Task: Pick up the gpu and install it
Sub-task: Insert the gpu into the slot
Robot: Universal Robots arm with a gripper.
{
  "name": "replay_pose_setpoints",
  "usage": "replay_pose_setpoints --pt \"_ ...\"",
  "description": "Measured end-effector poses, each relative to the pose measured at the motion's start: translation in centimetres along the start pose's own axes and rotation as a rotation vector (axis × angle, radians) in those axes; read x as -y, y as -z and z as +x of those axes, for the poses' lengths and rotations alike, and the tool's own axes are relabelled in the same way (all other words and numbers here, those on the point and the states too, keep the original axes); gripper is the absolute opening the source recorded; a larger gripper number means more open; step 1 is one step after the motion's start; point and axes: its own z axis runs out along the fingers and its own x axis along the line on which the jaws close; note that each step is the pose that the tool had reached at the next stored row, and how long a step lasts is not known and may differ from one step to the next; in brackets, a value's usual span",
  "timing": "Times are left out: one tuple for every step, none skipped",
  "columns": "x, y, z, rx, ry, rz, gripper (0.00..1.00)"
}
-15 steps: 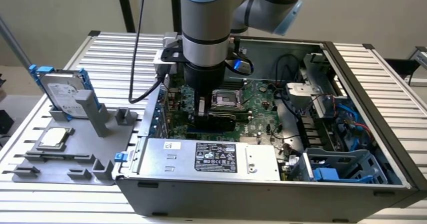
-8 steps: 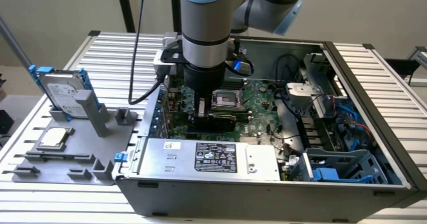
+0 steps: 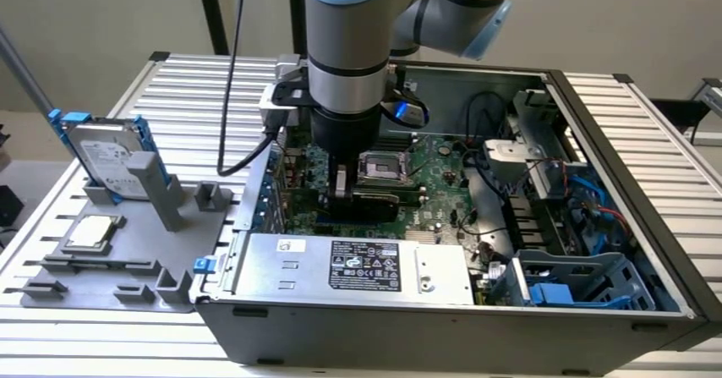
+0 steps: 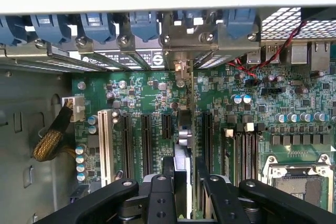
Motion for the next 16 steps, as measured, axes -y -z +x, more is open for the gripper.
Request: replay_pose_setpoints --pt "-0.01 -0.01 -0.04 0.0 0.0 0.0 0.27" --pt "-0.01 -0.03 -0.1 0.0 0.0 -0.0001 0.27" --pt "-0.01 -0.04 -0.14 0.0001 0.0 -0.0001 0.27" --pt "-0.01 -0.06 -0.17 0.0003 0.0 -0.0001 0.27" --pt "-0.01 -0.08 -0.18 0.0005 0.0 0.0 0.27" --pt "-0.01 -0.09 -0.18 0.0003 0.0 0.0 0.27" --pt "-0.01 -0.11 -0.18 0.0003 0.0 0.0 0.27" --pt "-0.01 -0.13 -0.18 0.0002 0.0 -0.0001 0.27" --pt "-0.02 -0.17 -0.18 0.0004 0.0 0.0 0.27" --pt "-0.01 -0.22 -0.18 0.0008 0.0 0.0002 0.27" --pt "-0.01 -0.26 -0.18 0.0007 0.0 0.0002 0.27" --pt "-0.01 -0.29 -0.18 0.0004 0.0 0.0001 0.27" --pt "-0.01 -0.33 -0.18 0.0002 0.0 0.0 0.27" --pt "-0.01 -0.37 -0.18 0.0002 0.0 0.0 0.27" --pt "-0.01 -0.41 -0.17 0.0001 0.0 0.0 0.27" --pt "-0.01 -0.45 -0.17 0.0002 0.0 0.0 0.27"
